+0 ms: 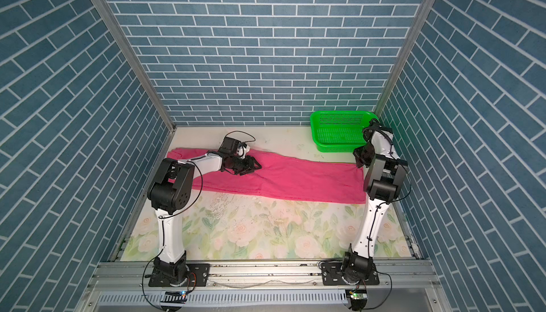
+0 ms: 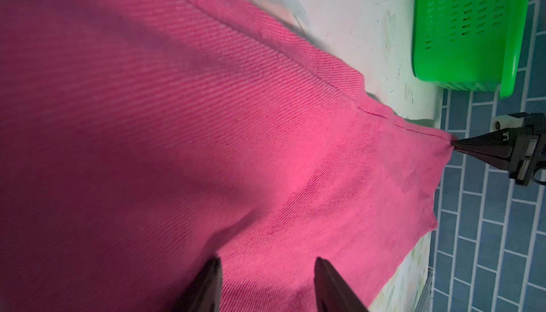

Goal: Roll up the long pants
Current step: Fold the long pant at the center of the board.

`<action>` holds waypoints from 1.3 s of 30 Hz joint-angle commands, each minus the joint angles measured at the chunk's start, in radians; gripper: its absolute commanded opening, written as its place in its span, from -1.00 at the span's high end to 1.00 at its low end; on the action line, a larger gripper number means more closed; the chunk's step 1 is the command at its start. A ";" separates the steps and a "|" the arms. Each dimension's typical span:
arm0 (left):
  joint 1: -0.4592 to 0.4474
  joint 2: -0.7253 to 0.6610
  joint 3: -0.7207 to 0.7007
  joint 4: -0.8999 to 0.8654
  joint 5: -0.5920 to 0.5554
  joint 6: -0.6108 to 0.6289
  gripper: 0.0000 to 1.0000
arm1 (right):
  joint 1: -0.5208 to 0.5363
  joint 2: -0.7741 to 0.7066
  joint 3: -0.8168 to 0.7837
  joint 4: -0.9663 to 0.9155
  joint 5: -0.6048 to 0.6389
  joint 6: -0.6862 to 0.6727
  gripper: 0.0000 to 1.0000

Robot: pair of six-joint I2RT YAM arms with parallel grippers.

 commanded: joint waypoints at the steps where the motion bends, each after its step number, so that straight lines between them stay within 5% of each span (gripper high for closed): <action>1: 0.013 0.016 -0.016 -0.100 -0.069 0.014 -0.09 | 0.002 0.023 -0.045 0.079 0.072 -0.025 0.67; 4: 0.012 0.011 -0.006 -0.100 -0.073 0.012 -0.10 | 0.002 -0.005 -0.142 0.284 0.032 -0.136 -0.06; 7: 0.012 0.007 0.017 -0.110 -0.081 0.012 -0.09 | -0.021 -0.037 -0.183 0.364 -0.021 -0.191 -0.31; 12: 0.011 -0.009 0.058 -0.113 -0.094 -0.006 -0.09 | -0.086 -0.143 -0.200 0.287 -0.116 -0.280 -0.35; 20: -0.017 -0.012 0.153 -0.132 -0.108 -0.042 -0.09 | -0.153 -0.305 -0.437 0.062 -0.137 -0.579 -0.33; 31: -0.046 -0.015 0.132 -0.124 -0.109 -0.040 -0.09 | -0.182 -0.501 -0.854 0.154 -0.181 -0.527 -0.31; 39: -0.046 -0.014 0.130 -0.136 -0.102 -0.023 -0.09 | -0.182 -0.503 -0.899 0.246 -0.174 -0.436 -0.29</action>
